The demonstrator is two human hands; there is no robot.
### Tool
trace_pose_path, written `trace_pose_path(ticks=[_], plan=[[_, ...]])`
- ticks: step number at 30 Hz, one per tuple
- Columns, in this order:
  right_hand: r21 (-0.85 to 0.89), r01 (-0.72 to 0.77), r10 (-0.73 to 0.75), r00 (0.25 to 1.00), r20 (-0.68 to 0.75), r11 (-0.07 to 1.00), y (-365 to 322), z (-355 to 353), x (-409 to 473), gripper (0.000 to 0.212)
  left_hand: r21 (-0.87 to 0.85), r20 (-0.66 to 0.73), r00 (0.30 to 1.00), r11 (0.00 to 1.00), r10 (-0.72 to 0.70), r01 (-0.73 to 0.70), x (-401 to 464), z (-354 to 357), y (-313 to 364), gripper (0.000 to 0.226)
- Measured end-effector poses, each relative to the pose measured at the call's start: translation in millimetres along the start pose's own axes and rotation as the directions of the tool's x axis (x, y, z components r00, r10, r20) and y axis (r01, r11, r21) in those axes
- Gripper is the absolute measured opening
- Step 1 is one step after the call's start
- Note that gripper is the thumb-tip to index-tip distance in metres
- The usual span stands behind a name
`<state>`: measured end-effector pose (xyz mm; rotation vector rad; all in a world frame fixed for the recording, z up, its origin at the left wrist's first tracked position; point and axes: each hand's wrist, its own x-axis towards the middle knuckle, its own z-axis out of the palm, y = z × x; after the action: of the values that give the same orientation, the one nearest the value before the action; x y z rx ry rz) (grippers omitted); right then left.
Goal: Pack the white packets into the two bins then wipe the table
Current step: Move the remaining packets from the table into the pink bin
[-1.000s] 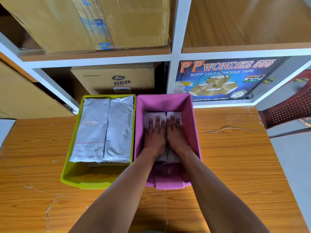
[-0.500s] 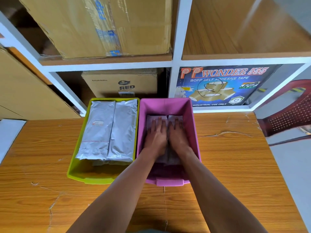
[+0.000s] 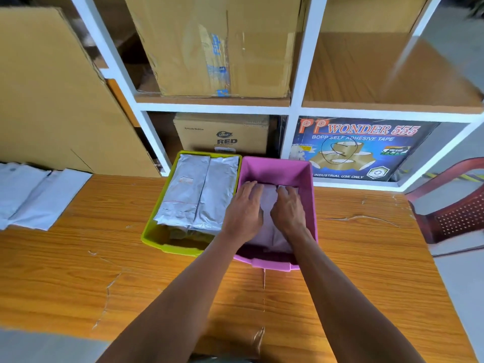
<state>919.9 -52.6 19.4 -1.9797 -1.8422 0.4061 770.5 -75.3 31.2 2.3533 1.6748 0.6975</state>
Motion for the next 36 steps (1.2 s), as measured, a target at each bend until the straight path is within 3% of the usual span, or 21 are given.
trace_pose_path(ticks=[4,8,14,23,28,36], plan=[[0.063,0.055,-0.053,0.998,-0.027,0.997,-19,0,-4,0.039,0.017,-0.093,0.985,0.989,-0.144,0.147,-18,-27,-16,0.059],[0.107,0.124,-0.118,0.991,-0.066,0.986,-44,1,-11,0.036,0.084,-0.15,0.969,0.974,-0.197,0.211,-41,-47,-38,0.051],[0.153,0.216,-0.192,0.968,-0.162,0.964,-88,10,-41,0.025,0.111,-0.163,0.966,0.969,-0.202,0.222,-72,-71,-63,0.044],[0.21,0.406,-0.342,0.896,-0.282,0.89,-200,57,-96,0.038,0.134,-0.16,0.967,0.966,-0.2,0.222,-153,-127,-139,0.046],[0.229,0.519,-0.468,0.85,-0.243,0.823,-290,113,-137,0.039,0.127,-0.228,0.929,0.938,-0.29,0.323,-218,-168,-214,0.049],[0.321,0.574,-0.581,0.81,-0.083,0.754,-419,205,-193,0.036,0.103,-0.256,0.844,0.855,-0.472,0.509,-317,-241,-320,0.049]])
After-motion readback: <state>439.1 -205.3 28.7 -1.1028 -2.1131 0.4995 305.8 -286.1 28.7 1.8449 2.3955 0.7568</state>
